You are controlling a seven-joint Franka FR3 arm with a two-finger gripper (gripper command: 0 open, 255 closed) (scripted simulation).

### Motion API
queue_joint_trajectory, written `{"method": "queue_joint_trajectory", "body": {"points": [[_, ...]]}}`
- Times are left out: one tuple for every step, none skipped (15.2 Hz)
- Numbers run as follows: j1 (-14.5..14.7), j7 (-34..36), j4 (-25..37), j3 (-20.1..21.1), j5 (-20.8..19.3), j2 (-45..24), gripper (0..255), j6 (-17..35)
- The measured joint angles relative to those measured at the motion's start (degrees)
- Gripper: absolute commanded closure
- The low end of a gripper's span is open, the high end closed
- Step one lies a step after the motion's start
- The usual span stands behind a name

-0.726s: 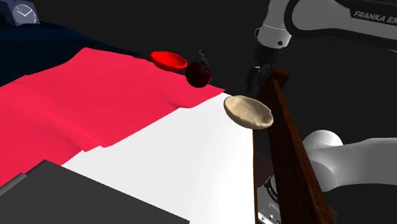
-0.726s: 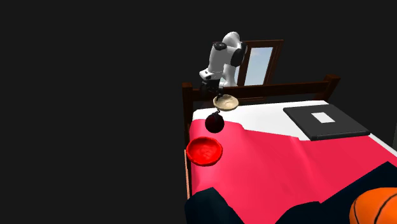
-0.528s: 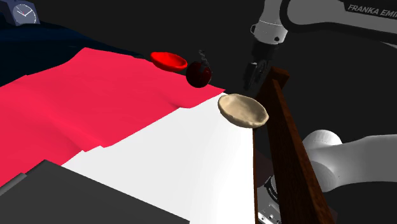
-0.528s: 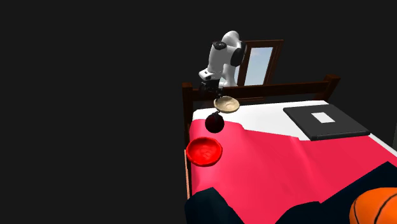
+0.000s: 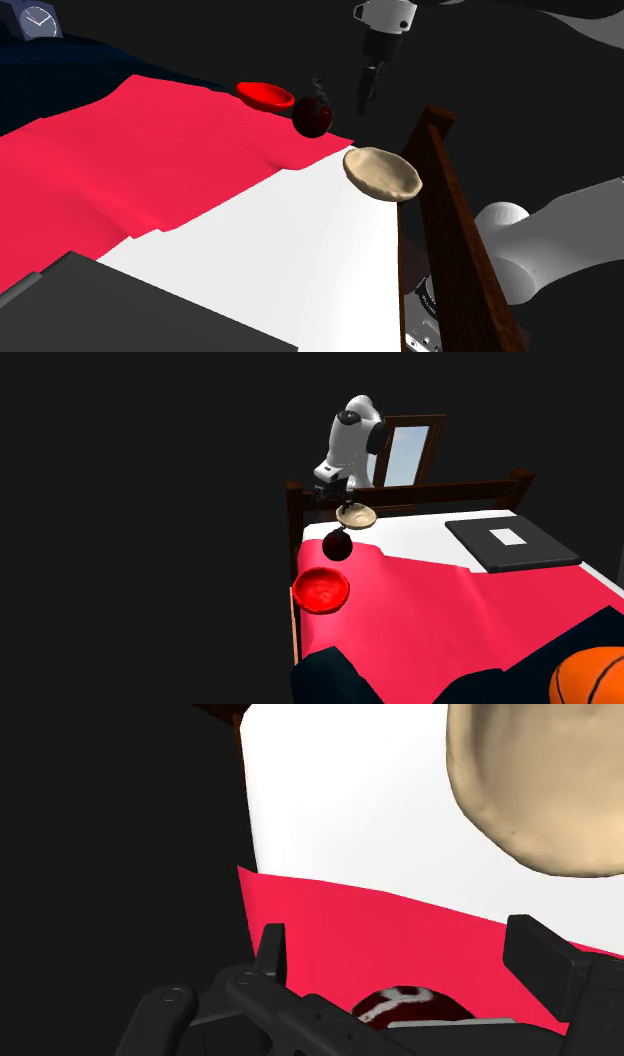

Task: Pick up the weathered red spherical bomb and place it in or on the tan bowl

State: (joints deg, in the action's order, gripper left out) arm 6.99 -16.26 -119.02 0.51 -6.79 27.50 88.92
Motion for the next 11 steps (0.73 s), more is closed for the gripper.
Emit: {"method": "queue_joint_trajectory", "body": {"points": [[0.5,-1.9,2.4,-0.1,0.0,-1.9,0,-0.4],[1.2,-3.4,4.8,0.1,0.1,-4.1,0,-0.5],[1.7,-5.1,7.3,0.2,0.2,-6.0,0,-1.1],[2.3,-6.7,10.4,0.4,0.3,-8.4,0,-1.8],[2.9,-8.2,12.5,0.7,0.5,-10.0,0,-2.3],[3.3,-10.0,15.6,0.8,0.5,-12.1,0,-3.2],[3.9,-11.5,17.7,1.1,0.7,-13.6,0,-3.6],[4.4,-13.0,20.0,1.4,0.8,-15.4,0,-4.1],[4.6,-14.1,21.8,1.5,0.8,-16.7,0,-4.6],[4.7,-14.6,22.2,1.5,0.8,-17.3,0,-4.5],[4.7,-15.0,21.8,1.5,0.8,-17.4,0,-3.9]]}}
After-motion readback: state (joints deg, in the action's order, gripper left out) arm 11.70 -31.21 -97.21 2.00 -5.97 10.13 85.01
